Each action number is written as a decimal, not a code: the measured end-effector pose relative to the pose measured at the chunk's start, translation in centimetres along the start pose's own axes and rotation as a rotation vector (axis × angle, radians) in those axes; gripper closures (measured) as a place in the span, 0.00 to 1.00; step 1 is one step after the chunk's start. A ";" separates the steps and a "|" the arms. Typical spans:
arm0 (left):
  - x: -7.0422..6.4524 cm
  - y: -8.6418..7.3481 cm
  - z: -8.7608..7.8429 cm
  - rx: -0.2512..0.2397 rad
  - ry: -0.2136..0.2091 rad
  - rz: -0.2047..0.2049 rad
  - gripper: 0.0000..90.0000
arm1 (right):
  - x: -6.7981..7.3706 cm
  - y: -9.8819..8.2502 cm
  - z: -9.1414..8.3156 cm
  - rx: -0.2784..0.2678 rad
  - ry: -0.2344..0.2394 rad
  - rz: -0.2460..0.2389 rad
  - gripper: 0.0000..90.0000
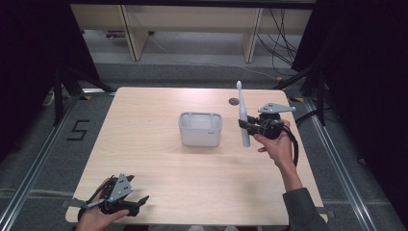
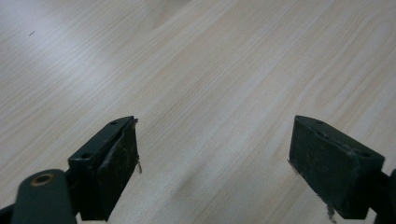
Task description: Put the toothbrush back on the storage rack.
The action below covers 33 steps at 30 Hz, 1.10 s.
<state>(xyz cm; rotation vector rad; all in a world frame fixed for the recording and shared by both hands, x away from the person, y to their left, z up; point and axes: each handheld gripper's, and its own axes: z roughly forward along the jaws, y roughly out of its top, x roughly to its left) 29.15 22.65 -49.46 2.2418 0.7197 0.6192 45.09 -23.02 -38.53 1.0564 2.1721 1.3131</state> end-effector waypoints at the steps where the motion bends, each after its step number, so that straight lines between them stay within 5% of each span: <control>1: 0.0 0.0 0.0 -0.003 0.000 -0.001 0.17 | 0.2 0.0 0.1 -0.004 -0.002 0.025 0.74; 13: 0.0 0.0 0.0 0.000 -0.002 -0.003 0.17 | 1.4 2.0 1.2 -0.125 0.032 0.043 0.74; 33: 0.0 0.0 -0.1 -0.005 0.001 -0.011 0.17 | 3.0 5.6 4.0 -0.195 0.056 0.057 0.74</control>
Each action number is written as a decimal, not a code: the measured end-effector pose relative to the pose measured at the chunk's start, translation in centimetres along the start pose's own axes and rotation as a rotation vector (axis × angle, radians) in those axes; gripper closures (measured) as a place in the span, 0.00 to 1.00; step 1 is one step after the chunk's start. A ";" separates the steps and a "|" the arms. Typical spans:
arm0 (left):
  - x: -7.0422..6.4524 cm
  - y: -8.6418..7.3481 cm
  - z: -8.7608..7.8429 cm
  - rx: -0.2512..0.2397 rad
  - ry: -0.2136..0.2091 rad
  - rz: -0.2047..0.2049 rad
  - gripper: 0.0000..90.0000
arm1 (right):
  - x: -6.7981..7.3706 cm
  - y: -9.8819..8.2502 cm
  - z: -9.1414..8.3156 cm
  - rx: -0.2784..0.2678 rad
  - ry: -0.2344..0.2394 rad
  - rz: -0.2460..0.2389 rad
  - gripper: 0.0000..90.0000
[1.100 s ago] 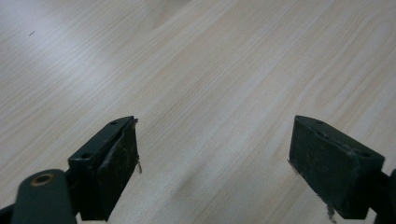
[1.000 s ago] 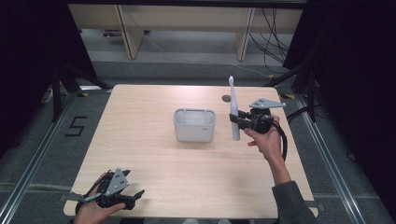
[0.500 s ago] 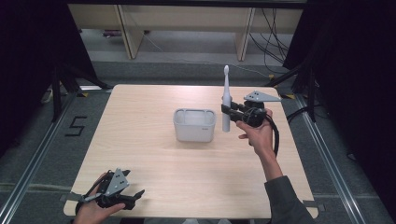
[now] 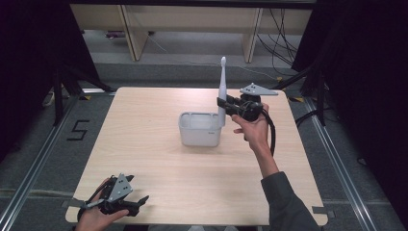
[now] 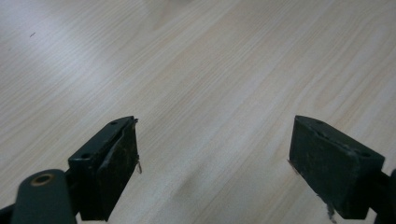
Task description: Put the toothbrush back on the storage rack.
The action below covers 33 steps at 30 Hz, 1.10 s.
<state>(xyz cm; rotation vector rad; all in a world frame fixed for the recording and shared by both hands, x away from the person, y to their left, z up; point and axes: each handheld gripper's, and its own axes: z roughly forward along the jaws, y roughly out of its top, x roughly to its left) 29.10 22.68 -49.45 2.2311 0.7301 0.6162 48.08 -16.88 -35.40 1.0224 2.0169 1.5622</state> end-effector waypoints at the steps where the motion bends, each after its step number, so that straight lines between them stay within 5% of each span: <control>1: 0.0 0.0 0.0 0.001 0.001 0.004 0.17 | 0.1 0.1 0.2 0.007 -0.003 0.012 0.74; 7: 0.0 0.0 0.0 -0.002 -0.004 0.004 0.17 | -0.1 0.1 1.6 -0.001 -0.016 0.000 0.74; 18: 0.1 0.0 -0.1 0.003 -0.008 0.013 0.17 | -0.6 -0.8 3.4 0.021 -0.033 0.049 0.74; 23: 0.0 0.0 -0.1 -0.008 -0.005 -0.002 0.17 | -0.9 -1.2 3.8 0.019 -0.052 0.006 0.74; 30: 0.1 0.0 -0.1 -0.006 -0.004 -0.002 0.17 | -0.9 -2.2 4.1 0.042 -0.060 0.033 0.74; 33: 0.0 0.0 -0.1 -0.005 -0.002 -0.003 0.17 | -1.1 -2.6 4.4 0.048 -0.061 0.006 0.74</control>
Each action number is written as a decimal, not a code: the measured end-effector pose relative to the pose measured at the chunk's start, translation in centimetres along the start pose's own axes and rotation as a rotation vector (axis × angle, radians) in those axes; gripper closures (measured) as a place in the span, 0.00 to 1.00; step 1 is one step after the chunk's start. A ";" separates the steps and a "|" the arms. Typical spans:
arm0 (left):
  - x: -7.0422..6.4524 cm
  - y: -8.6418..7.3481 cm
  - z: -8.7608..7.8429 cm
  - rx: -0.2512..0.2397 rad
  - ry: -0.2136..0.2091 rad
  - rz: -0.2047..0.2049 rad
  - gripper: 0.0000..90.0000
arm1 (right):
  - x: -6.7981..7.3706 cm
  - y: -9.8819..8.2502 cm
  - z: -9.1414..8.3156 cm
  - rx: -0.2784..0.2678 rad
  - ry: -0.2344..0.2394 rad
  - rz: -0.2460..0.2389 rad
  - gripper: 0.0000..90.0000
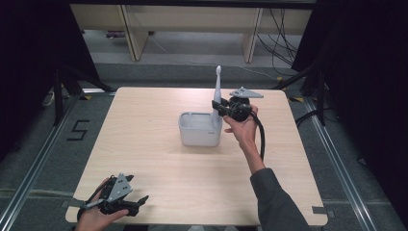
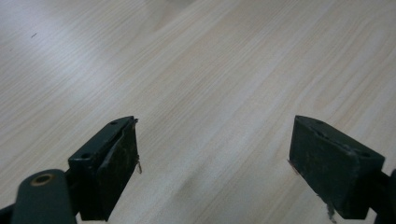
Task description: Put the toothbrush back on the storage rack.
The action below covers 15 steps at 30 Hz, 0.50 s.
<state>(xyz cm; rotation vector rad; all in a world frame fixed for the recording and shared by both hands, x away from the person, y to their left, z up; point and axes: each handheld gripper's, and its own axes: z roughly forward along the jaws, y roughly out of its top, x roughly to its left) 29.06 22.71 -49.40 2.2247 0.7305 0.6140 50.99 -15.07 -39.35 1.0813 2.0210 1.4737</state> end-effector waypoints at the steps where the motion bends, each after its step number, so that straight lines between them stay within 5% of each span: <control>1: 0.0 0.0 0.0 0.000 0.000 0.001 0.17 | 0.0 -0.1 0.0 0.004 -0.004 0.001 0.74; 15: 0.0 0.0 0.0 0.000 -0.007 0.004 0.17 | 0.5 -1.3 0.4 0.068 -0.009 -0.061 0.74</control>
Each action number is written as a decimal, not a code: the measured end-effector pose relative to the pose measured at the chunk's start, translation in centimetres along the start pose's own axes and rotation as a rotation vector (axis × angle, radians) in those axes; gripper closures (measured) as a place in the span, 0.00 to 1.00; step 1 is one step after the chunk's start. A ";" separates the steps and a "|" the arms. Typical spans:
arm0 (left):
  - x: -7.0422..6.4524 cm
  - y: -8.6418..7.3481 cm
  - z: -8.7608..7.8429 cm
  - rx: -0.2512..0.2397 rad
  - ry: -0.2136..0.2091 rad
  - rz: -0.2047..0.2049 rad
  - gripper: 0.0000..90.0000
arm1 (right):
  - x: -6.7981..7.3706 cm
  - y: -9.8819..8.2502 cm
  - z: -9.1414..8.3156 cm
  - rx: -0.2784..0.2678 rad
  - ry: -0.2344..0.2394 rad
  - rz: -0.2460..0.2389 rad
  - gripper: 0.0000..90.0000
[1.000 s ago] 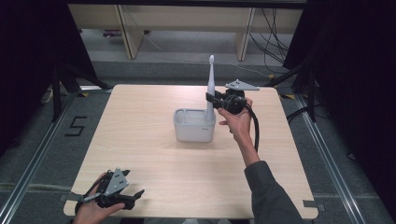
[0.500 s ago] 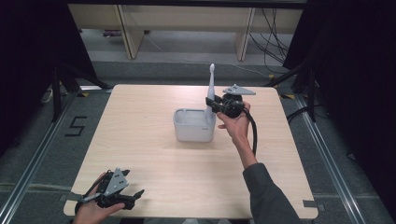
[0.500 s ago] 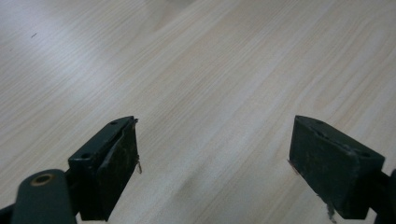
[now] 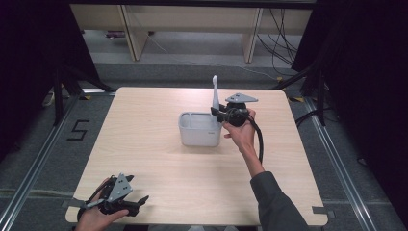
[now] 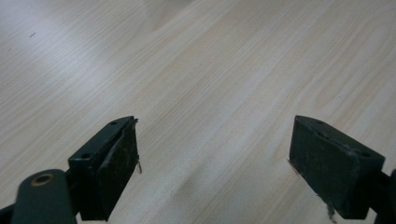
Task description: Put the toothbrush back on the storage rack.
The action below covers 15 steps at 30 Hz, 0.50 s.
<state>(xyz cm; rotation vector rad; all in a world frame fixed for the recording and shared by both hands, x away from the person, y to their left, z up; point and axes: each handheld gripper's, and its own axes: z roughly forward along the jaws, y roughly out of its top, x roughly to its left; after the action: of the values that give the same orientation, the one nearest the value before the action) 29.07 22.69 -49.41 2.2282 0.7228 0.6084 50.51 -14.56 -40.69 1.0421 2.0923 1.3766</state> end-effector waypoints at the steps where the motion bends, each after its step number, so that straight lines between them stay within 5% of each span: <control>1: 0.0 0.0 0.0 -0.001 0.000 -0.001 0.17 | 0.2 -0.1 0.0 0.008 -0.011 0.008 0.74; 15: 0.0 0.0 0.0 0.003 -0.002 0.001 0.17 | 0.2 -1.1 0.2 0.069 -0.008 -0.010 0.74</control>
<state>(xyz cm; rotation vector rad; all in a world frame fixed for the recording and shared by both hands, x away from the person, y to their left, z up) 29.08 22.70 -49.43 2.2321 0.7224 0.6060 50.11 -14.56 -41.73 1.0612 2.1503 1.3019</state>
